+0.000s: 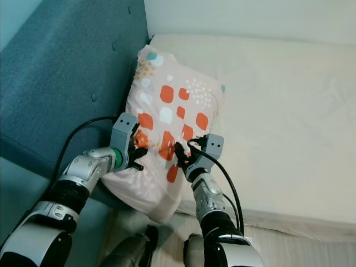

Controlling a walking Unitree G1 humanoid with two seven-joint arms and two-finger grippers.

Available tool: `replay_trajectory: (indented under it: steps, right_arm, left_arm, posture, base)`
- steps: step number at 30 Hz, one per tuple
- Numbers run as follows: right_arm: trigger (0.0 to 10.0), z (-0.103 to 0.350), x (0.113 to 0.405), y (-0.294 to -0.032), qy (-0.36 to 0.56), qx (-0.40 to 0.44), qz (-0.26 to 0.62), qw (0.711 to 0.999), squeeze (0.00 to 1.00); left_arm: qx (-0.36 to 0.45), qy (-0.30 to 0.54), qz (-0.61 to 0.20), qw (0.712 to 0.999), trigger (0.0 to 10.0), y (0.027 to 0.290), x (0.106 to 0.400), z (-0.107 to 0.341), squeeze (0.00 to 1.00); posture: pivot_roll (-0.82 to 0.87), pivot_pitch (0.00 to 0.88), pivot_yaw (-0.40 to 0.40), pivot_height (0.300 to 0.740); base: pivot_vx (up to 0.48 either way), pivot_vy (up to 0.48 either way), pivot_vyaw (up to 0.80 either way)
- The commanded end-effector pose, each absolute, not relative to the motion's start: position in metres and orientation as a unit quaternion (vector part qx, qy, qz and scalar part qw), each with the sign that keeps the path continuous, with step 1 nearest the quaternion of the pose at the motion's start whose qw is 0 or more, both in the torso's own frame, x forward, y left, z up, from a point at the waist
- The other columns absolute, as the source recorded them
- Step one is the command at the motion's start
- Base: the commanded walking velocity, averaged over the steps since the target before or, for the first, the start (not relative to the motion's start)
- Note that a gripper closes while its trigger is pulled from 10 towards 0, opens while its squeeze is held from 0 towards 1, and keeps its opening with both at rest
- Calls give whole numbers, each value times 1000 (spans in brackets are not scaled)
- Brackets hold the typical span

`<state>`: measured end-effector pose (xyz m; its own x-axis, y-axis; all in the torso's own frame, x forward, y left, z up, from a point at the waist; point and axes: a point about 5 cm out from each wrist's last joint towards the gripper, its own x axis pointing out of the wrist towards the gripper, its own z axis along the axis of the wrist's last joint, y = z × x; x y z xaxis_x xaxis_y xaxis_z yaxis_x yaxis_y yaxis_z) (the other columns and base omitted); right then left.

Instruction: Clean up the room

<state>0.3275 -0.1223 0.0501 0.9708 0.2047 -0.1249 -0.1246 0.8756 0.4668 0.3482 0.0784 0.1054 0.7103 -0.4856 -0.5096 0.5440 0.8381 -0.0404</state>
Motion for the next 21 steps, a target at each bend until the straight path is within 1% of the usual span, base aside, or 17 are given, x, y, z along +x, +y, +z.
replay_trajectory:
  steps: [1,2,3,4,5,6,7,8,9,10,11,14,15,17,18,21]
  right_arm:
    - [10000,42,322,-120,99,231,84,964,0]
    - [10000,43,322,-120,97,229,83,965,0]
    - [10000,42,321,-121,96,228,81,966,0]
    - [10000,42,321,-121,96,228,81,966,0]
    - [10000,42,321,-121,96,227,79,966,0]
    - [10000,41,320,-121,97,226,79,966,0]
    - [10000,41,320,-121,97,226,79,966,0]
    - [10000,41,320,-121,97,224,78,967,0]
    - [10000,41,320,-121,97,224,78,967,0]
    - [10000,42,320,-121,96,223,78,967,0]
    - [10000,42,320,-121,96,223,78,967,0]
    - [10000,45,322,-120,90,220,81,968,0]
    - [10000,45,322,-120,90,220,81,968,0]
    - [10000,46,322,-119,87,220,84,968,0]
    - [10000,45,321,-117,86,219,88,968,0]
    - [10000,45,319,-115,86,218,92,968,0]
  left_arm:
    - [69,240,-287,925,0,74,344,111,0]
    - [77,224,-285,929,0,74,343,117,0]
    - [71,191,-279,939,0,72,343,131,0]
    - [71,191,-279,939,0,72,343,131,0]
    - [65,168,-273,945,0,71,343,140,0]
    - [50,140,-258,955,0,68,347,152,0]
    - [50,140,-258,955,0,68,347,152,0]
    - [28,112,-242,963,0,64,352,165,0]
    - [28,112,-242,963,0,64,352,165,0]
    - [4,83,-218,973,0,60,361,181,0]
    - [4,83,-218,973,0,60,361,181,0]
    - [-49,24,-161,985,0,54,382,218,0]
    - [-49,24,-161,985,0,54,382,218,0]
    - [-70,-18,-120,990,0,55,394,243,0]
    - [-67,-41,-100,992,0,56,398,253,0]
    - [-61,-59,-82,993,0,58,401,261,0]
  posture:
    - [86,174,124,740]
    - [86,174,124,740]
    - [85,171,124,740]
    - [85,171,124,740]
    - [85,171,124,740]
    - [82,169,122,740]
    - [82,169,122,740]
    - [76,166,119,740]
    - [76,166,119,740]
    - [72,165,117,740]
    - [72,165,117,740]
    - [55,163,116,740]
    - [55,163,116,740]
    - [55,163,116,740]
    - [55,163,116,740]
    - [45,167,115,740]
  base:
    - [0,0,0]
    - [0,0,0]
    - [0,0,0]
    - [0,0,0]
    - [0,0,0]
    - [0,0,0]
    - [0,0,0]
    - [0,0,0]
    - [0,0,0]
    - [0,0,0]
    - [0,0,0]
    - [0,0,0]
    - [0,0,0]
    - [0,0,0]
    - [0,0,0]
    - [0,0,0]
